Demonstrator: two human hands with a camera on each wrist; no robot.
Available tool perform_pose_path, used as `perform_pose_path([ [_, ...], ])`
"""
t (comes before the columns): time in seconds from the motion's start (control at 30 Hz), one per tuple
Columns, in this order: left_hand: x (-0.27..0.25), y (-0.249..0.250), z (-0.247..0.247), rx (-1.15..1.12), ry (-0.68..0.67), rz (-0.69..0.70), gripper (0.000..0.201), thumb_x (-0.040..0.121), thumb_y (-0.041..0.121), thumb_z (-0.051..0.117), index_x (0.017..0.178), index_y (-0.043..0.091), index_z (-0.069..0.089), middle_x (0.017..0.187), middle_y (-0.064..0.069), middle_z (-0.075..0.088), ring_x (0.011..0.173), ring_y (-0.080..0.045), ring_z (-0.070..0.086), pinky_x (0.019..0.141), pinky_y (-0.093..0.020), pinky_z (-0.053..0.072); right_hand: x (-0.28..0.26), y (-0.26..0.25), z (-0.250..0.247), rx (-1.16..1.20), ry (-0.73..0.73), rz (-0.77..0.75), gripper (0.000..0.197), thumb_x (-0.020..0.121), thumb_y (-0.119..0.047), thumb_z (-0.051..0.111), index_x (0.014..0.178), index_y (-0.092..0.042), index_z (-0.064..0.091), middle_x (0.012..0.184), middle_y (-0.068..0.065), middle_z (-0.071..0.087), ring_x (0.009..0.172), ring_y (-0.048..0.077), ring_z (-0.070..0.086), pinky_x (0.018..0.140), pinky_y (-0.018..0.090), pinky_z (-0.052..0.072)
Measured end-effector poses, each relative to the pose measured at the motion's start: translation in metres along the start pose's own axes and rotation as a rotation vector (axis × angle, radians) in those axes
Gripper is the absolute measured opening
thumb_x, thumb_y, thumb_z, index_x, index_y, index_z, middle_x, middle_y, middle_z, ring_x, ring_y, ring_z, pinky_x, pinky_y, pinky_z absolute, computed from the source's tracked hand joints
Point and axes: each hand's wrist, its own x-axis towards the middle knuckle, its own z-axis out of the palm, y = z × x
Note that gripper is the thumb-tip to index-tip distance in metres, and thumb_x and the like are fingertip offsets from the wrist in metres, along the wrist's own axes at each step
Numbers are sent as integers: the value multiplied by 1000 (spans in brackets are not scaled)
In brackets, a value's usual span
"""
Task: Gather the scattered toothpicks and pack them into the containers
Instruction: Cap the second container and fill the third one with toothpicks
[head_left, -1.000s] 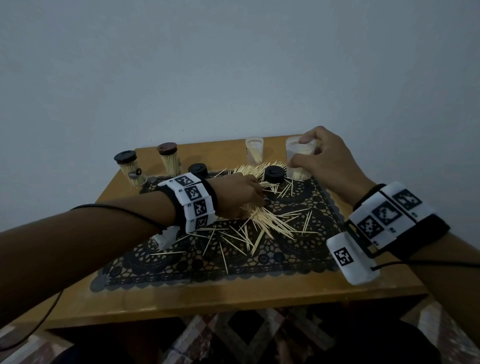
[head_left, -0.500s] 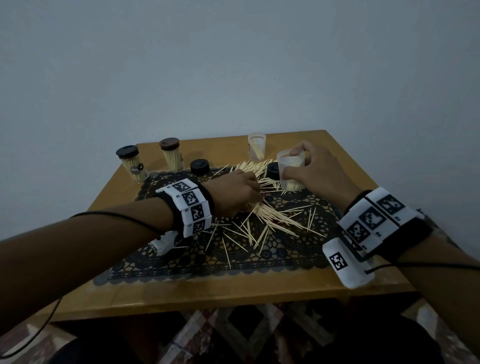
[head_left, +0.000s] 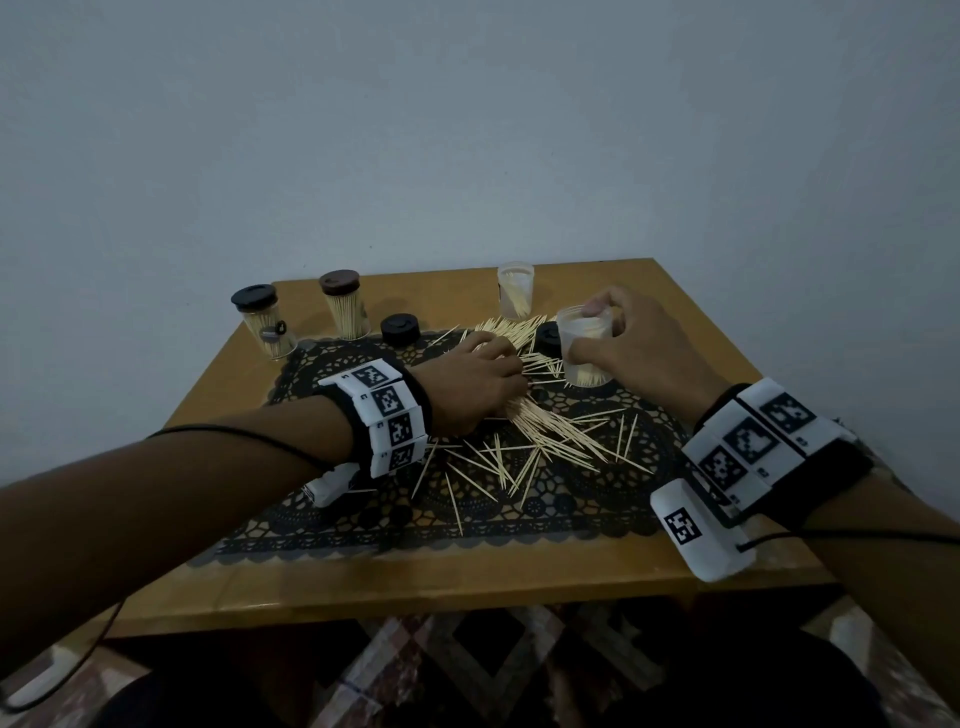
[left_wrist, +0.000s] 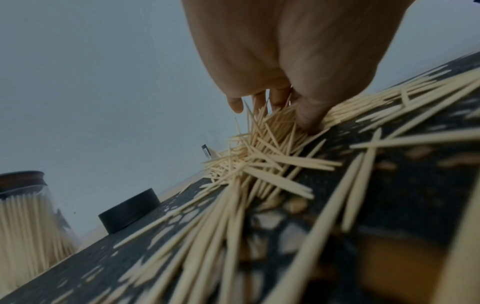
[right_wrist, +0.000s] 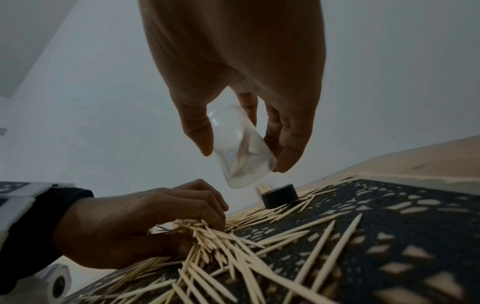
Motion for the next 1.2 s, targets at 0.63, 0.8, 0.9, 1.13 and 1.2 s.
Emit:
perform_pose_path([
  [0.63, -4, -12, -7, -87, 132, -40, 27, 99, 19, 41, 125, 13, 46, 127, -4, 52, 118, -23, 37, 101, -35, 26, 19, 0, 3, -312, -182, -47, 45, 73, -26, 80, 106, -17, 52, 101, 0, 55, 91, 21, 53, 65, 29, 37],
  [0.8, -7, -19, -10, -183, 147, -66, 24, 100, 24, 40, 120, 13, 48, 125, -5, 54, 118, -23, 38, 98, -35, 29, 22, 2, 1, -338, -227, -128, 42, 75, -23, 79, 104, -20, 50, 98, 0, 56, 83, 19, 53, 54, 23, 34],
  [0.9, -7, -19, -13, -211, 128, -64, 22, 100, 23, 40, 117, 11, 49, 123, -6, 55, 117, -23, 40, 97, -35, 30, 20, 8, 3, -405, -280, -168, 43, 77, -25, 77, 110, -17, 50, 100, -1, 56, 85, 20, 53, 57, 23, 34],
  [1.13, -6, -26, -20, -243, 128, -106, 22, 99, 21, 42, 117, 10, 50, 117, -7, 58, 111, -24, 44, 94, -36, 33, 19, 11, 4, -332, -301, -202, 45, 77, -24, 78, 114, -17, 54, 99, -4, 58, 88, 19, 57, 74, 31, 40],
  [1.2, -7, -27, -26, -231, 111, -123, 23, 100, 23, 40, 117, 10, 49, 118, -7, 58, 110, -23, 44, 92, -34, 32, 19, 12, 7, -318, -318, -203, 45, 76, -22, 78, 115, -17, 54, 100, -2, 59, 87, 19, 58, 70, 30, 42],
])
